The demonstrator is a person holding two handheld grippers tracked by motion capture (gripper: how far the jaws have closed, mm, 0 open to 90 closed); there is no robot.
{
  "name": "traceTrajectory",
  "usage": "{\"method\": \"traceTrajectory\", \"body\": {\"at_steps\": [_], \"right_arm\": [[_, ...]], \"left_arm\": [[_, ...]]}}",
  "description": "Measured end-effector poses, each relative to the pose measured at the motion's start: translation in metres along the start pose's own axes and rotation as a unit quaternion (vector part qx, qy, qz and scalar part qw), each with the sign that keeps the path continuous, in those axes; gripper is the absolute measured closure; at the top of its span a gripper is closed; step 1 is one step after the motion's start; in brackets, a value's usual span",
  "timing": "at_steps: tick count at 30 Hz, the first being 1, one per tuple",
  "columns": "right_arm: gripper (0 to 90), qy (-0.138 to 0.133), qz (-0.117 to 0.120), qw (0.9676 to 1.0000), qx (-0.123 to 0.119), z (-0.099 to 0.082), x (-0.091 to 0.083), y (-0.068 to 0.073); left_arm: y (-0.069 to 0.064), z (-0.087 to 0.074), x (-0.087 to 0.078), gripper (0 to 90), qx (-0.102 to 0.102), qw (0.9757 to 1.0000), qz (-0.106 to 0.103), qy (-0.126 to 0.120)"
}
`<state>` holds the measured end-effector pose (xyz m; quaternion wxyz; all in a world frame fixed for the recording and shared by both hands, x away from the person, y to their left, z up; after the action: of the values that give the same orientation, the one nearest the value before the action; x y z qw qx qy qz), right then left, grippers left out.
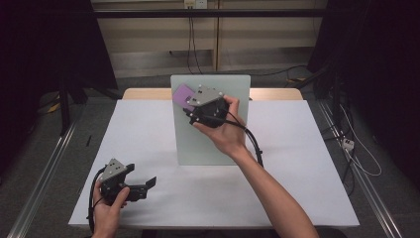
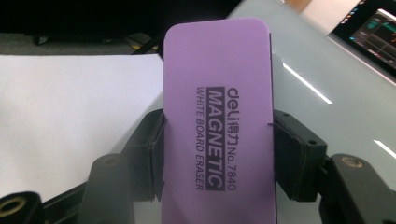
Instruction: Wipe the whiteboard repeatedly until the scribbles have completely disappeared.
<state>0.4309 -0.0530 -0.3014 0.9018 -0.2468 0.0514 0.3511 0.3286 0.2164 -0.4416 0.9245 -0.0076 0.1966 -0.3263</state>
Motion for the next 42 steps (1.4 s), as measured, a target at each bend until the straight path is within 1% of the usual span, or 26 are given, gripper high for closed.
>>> {"method": "traceTrajectory", "body": {"at_steps": [2,5,8,9,11,12,14,15,17,21,23,25,27,28,29,31,35,37,39,41,42], "right_arm": [[41.5,0.003,0.009,0.9999,-0.004,-0.003,0.005,0.008],[41.5,0.007,0.024,0.9997,-0.005,-0.008,0.011,0.02],[41.5,0.017,0.044,0.9989,-0.007,-0.014,0.018,0.033],[41.5,0.019,0.048,0.9986,-0.011,-0.015,0.02,0.038],[41.5,0.021,0.052,0.9984,-0.01,-0.016,0.022,0.043],[41.5,0.019,0.054,0.9983,-0.009,-0.016,0.023,0.042],[41.5,0.017,0.059,0.9981,0.002,-0.015,0.023,0.039],[41.5,0.014,0.058,0.9982,0.001,-0.013,0.022,0.038],[41.5,0.011,0.048,0.9988,-0.007,-0.009,0.021,0.034],[41.5,0.005,0.031,0.9995,0.002,0.0,0.017,0.022],[41.5,0.005,0.017,0.9998,0.0,0.003,0.013,0.016],[41.6,0.003,0.009,1.0,0.001,0.006,0.01,0.009],[41.6,-0.001,-0.002,1.0,0.006,0.008,0.005,0.001],[41.5,-0.003,-0.013,0.9999,0.008,0.009,0.003,-0.002],[41.5,-0.005,-0.018,0.9998,0.011,0.01,0.0,-0.006],[41.6,-0.01,-0.029,0.9993,0.02,0.01,-0.005,-0.013],[41.5,-0.018,-0.042,0.9984,0.033,0.009,-0.015,-0.025],[41.5,-0.017,-0.044,0.9983,0.034,0.008,-0.016,-0.026],[41.5,-0.013,-0.041,0.9987,0.029,0.008,-0.014,-0.024],[41.5,-0.009,-0.034,0.999,0.026,0.006,-0.011,-0.018],[41.5,-0.006,-0.028,0.9994,0.02,0.005,-0.008,-0.014]], "left_arm": [[0.0,0.0,0.0,5.0,0.001,1.0,0.0,0.0],[0.0,0.0,0.0,5.0,0.002,1.0,0.0,0.0],[0.0,0.0,0.0,5.0,0.001,1.0,-0.001,0.0],[0.0,0.0,0.0,5.0,0.001,1.0,0.0,0.0],[0.0,0.0,0.0,5.0,0.001,1.0,-0.001,-0.003],[0.0,0.0,-0.001,5.0,-0.001,1.0,0.001,-0.002],[0.001,0.0,-0.001,5.0,0.001,1.0,0.0,-0.003],[0.001,0.0,-0.001,5.0,0.0,1.0,-0.001,-0.003],[0.001,0.0,-0.001,5.0,0.0,1.0,-0.001,-0.001],[0.001,-0.001,-0.002,5.0,0.0,1.0,0.0,-0.001],[0.001,0.0,-0.002,5.0,0.0,1.0,0.0,-0.004],[0.001,0.0,-0.002,5.0,-0.001,1.0,0.0,-0.004],[0.001,-0.001,-0.003,5.0,0.0,1.0,0.0,-0.002],[0.001,-0.001,-0.003,5.0,0.0,1.0,0.001,-0.001],[0.001,-0.001,-0.003,5.0,-0.003,1.0,0.001,-0.002],[0.002,0.0,-0.003,5.0,-0.001,1.0,0.001,-0.003],[0.001,-0.001,-0.003,5.0,-0.001,1.0,0.001,-0.002],[0.001,-0.001,-0.002,5.0,-0.002,1.0,0.002,-0.001],[0.0,0.0,-0.001,5.0,0.0,1.0,0.0,-0.002],[0.0,0.0,-0.001,5.0,-0.001,1.0,-0.001,-0.003],[0.0,0.0,-0.001,5.0,-0.001,1.0,-0.001,-0.003]]}}
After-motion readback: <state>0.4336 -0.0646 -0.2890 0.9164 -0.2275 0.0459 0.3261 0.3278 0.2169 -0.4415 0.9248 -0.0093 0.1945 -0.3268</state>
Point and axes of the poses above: each handheld gripper's, and its own axes: x roughly forward along the jaws, z roughly out of its top, y roughly to its left, the point moved 2 cm from there along x, roughly forward along the jaws, and after that the axes turned 10 degrees about -y, right-handed, at the moved point
